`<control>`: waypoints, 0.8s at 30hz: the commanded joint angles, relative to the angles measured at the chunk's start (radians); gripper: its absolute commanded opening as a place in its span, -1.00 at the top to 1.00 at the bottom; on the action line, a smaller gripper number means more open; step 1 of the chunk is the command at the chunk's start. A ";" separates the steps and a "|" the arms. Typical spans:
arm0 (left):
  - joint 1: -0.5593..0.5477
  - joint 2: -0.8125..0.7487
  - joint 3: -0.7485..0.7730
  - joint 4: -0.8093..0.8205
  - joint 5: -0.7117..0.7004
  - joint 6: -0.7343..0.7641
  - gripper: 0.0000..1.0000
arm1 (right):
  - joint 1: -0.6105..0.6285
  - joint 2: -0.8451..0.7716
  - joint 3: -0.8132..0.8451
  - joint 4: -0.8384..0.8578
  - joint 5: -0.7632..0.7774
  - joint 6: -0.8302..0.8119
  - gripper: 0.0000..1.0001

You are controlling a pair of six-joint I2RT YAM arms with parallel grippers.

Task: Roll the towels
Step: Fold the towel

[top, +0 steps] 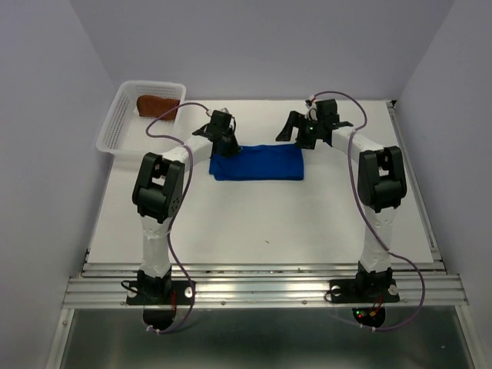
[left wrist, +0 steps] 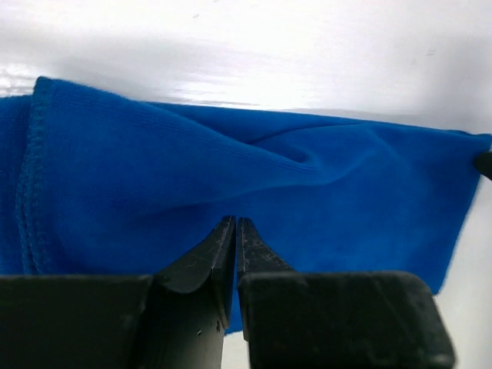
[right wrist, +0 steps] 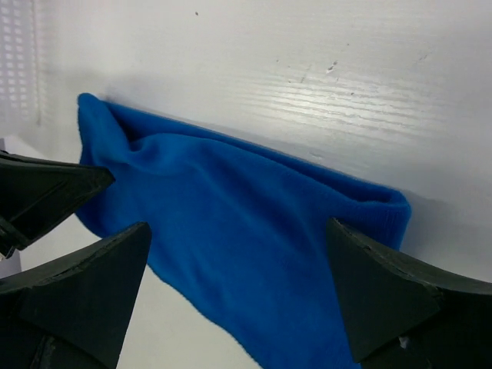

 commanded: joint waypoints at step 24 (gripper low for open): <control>-0.031 0.534 0.718 -0.135 0.138 0.111 0.76 | 0.320 -0.433 -0.691 0.067 0.195 -0.142 -1.00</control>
